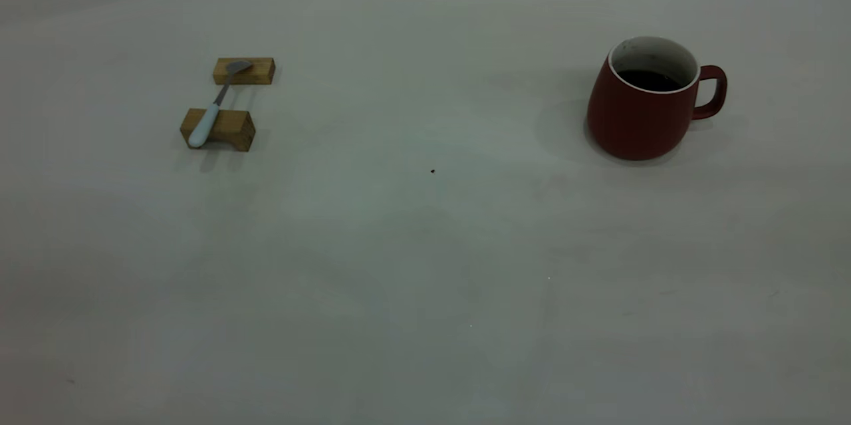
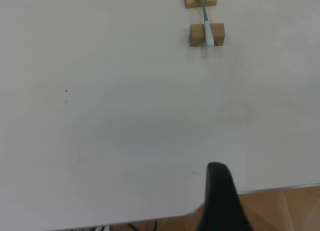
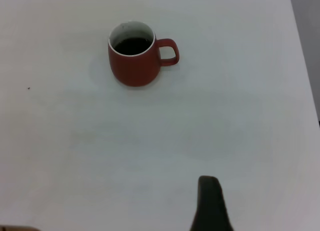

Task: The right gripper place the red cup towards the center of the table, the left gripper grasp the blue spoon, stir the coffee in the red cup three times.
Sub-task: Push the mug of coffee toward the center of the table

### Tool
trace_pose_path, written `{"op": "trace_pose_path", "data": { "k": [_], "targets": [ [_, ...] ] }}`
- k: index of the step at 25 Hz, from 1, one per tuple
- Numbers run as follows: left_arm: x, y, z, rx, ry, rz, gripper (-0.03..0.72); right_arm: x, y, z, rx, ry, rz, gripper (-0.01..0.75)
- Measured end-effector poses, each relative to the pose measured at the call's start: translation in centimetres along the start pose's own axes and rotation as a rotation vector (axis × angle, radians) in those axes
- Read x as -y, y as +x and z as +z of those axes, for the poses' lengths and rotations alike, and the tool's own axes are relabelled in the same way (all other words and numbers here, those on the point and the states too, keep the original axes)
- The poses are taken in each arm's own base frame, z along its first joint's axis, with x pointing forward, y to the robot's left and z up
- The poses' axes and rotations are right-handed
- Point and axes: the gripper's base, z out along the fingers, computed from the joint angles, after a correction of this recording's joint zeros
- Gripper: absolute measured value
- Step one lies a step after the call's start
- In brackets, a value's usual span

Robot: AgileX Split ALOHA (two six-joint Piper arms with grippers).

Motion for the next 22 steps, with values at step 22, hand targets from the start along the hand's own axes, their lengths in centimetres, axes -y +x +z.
{"op": "trace_pose_path", "data": {
  "k": [22],
  "targets": [
    [0.0,0.0,0.0,0.0,0.0,0.0,0.555,0.4,-14.9,18.0,-0.451,-0.092,-0.473,0.649]
  ]
}}
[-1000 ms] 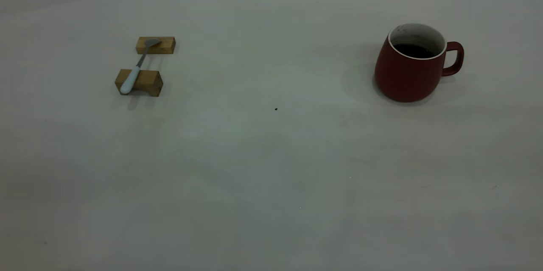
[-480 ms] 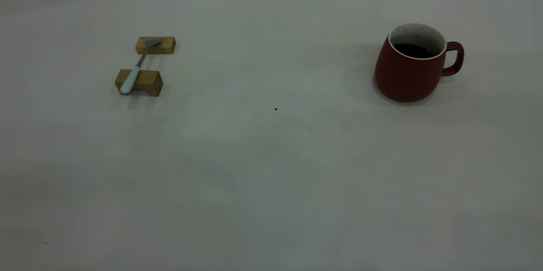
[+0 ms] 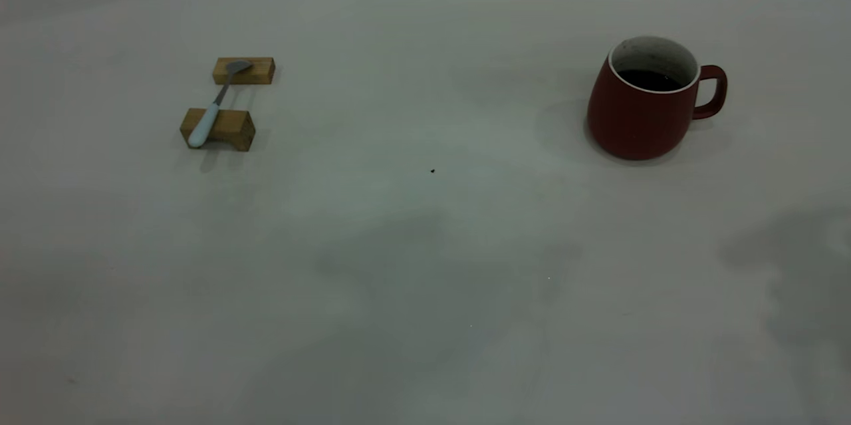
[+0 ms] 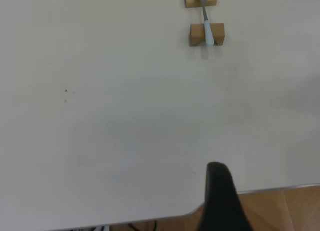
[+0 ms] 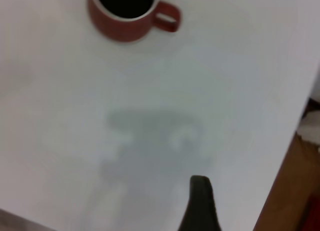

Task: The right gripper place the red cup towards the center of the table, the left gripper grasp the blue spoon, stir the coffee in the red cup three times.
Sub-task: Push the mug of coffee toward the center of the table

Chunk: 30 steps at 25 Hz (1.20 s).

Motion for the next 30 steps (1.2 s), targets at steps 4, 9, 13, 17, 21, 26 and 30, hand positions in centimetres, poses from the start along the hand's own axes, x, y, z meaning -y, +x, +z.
{"op": "trace_pose_path", "data": {
  "k": [4,9,13,17,21,26,30],
  "targets": [
    [0.0,0.0,0.0,0.0,0.0,0.0,0.555,0.7,-2.0,3.0,-0.033,-0.058,-0.17,0.649],
    [0.0,0.0,0.0,0.0,0.0,0.0,0.555,1.2,-3.8,7.2,-0.078,-0.134,-0.279,0.649],
    [0.0,0.0,0.0,0.0,0.0,0.0,0.555,1.1,-5.2,11.2,-0.109,-0.19,-0.412,0.649],
    [0.0,0.0,0.0,0.0,0.0,0.0,0.555,0.4,-6.8,15.2,-0.108,-0.214,-0.527,0.647],
    [0.0,0.0,0.0,0.0,0.0,0.0,0.555,0.5,-7.4,19.8,-0.144,-0.224,-0.57,0.646],
    [0.0,0.0,0.0,0.0,0.0,0.0,0.555,0.7,-7.4,24.4,-0.203,-0.227,-0.632,0.646],
    [0.0,0.0,0.0,0.0,0.0,0.0,0.555,0.9,-7.4,26.7,-0.235,-0.213,-0.689,0.646]
  ]
}}
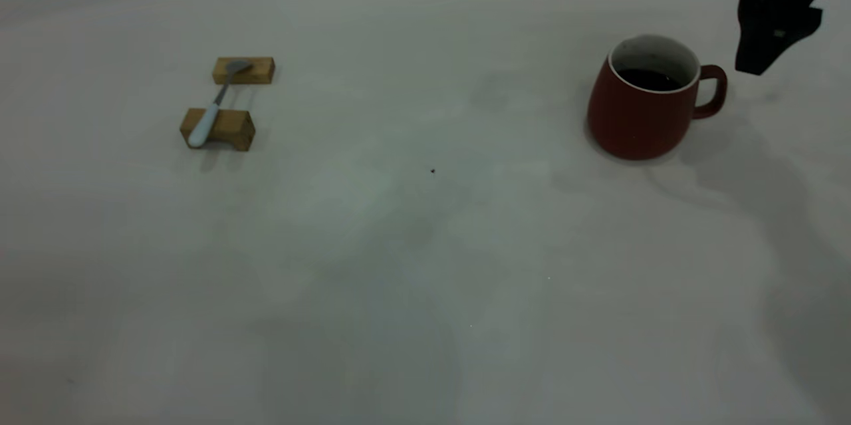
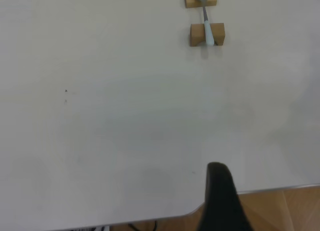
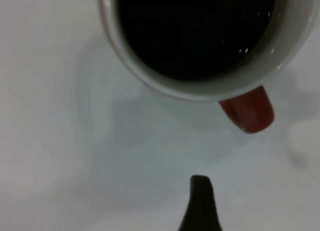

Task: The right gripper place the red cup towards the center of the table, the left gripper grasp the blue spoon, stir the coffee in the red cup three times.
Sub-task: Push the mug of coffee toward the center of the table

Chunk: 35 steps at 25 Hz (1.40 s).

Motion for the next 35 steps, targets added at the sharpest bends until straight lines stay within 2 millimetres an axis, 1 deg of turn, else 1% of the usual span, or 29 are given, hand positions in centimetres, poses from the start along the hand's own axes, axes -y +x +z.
{"op": "trace_pose_path", "data": {
  "k": [6,13,15,19,25,35],
  "targets": [
    [0.0,0.0,0.0,0.0,0.0,-0.001,0.555,0.9,-0.3,2.0,-0.021,0.03,-0.052,0.646],
    [0.0,0.0,0.0,0.0,0.0,-0.001,0.555,0.8,-0.5,3.5,-0.006,0.033,-0.15,0.642],
    [0.0,0.0,0.0,0.0,0.0,-0.001,0.555,0.6,-0.6,3.6,0.001,0.026,-0.188,0.641],
    [0.0,0.0,0.0,0.0,0.0,-0.001,0.555,0.2,-1.6,3.6,0.03,0.022,-0.236,0.638],
    [0.0,0.0,0.0,0.0,0.0,-0.001,0.555,-0.6,-2.3,4.9,0.032,-0.003,-0.255,0.631],
    [0.0,0.0,0.0,0.0,0.0,-0.001,0.555,-1.7,-4.2,4.8,0.07,-0.023,-0.248,0.618]
  ]
}}
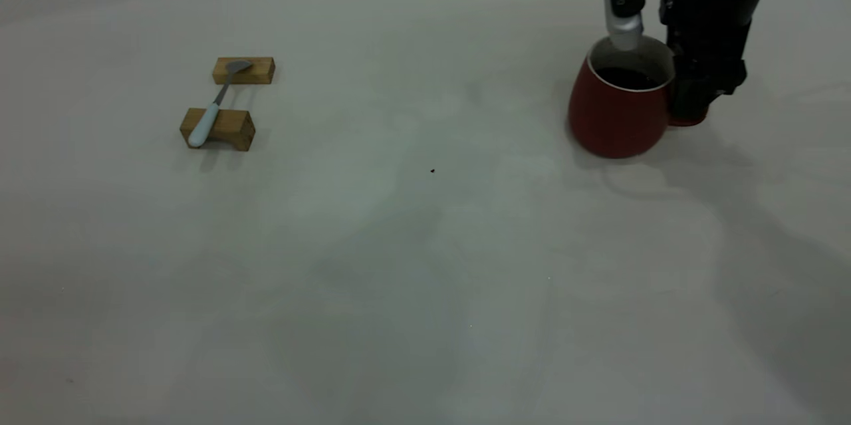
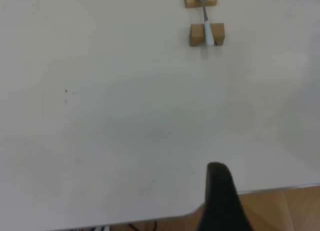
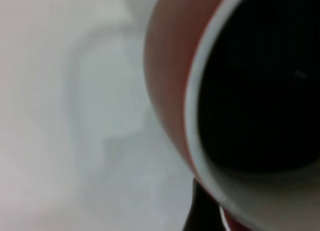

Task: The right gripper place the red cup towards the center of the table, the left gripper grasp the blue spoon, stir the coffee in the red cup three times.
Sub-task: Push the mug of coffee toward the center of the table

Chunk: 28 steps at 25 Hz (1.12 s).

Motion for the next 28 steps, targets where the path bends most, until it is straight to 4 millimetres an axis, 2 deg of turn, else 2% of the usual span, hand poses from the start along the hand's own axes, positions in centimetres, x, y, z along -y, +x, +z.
{"op": "trace_pose_path", "data": {
  "k": [15,28],
  "targets": [
    [0.0,0.0,0.0,0.0,0.0,0.001,0.555,-0.4,-1.7,-0.1,0.1,-0.028,0.133,0.596],
    [0.0,0.0,0.0,0.0,0.0,0.001,0.555,-1.6,-5.2,-0.2,0.148,-0.036,0.11,0.595]
  ]
}}
